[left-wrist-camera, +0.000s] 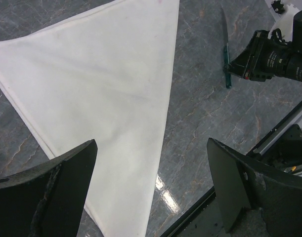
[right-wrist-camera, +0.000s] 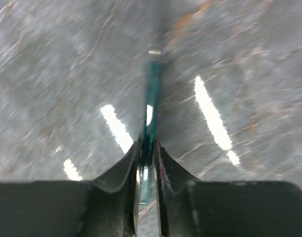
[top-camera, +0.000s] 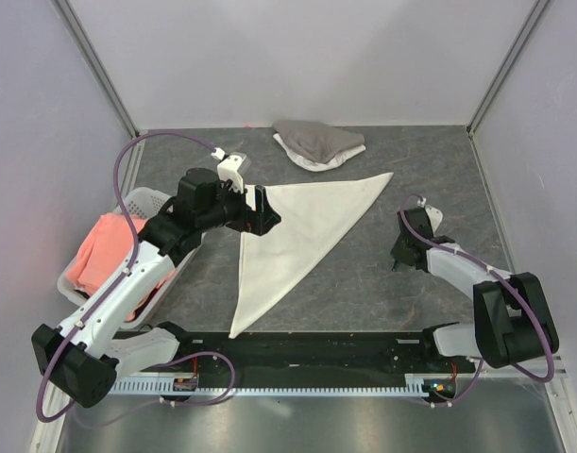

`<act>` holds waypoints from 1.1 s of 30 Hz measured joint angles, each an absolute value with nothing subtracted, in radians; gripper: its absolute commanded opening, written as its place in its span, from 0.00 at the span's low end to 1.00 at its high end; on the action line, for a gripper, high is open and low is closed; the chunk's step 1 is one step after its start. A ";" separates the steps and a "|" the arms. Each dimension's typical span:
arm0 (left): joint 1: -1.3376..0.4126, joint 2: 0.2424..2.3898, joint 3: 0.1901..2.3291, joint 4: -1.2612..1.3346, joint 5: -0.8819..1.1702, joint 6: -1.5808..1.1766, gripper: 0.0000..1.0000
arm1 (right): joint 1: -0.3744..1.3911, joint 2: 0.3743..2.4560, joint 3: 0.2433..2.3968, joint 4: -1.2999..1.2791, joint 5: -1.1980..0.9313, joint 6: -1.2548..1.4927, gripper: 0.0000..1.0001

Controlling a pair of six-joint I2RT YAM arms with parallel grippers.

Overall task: Fold the napkin, place the utensils inside, and roll it up
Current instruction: Place the utensil onto the napkin

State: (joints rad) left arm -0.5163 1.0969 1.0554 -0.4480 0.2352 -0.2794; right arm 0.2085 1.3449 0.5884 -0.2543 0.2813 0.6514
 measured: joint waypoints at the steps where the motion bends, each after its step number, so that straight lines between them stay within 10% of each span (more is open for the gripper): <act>1: -0.516 1.097 1.055 -0.448 0.235 -0.279 1.00 | 0.214 1.339 0.582 -0.247 0.267 0.649 0.15; 9: -0.516 1.098 1.052 -0.448 0.235 -0.279 1.00 | 0.257 1.284 0.540 -0.235 0.178 0.649 0.00; 33: -0.516 1.104 1.047 -0.448 0.236 -0.279 1.00 | 0.352 0.865 0.443 -0.097 -0.022 0.985 0.00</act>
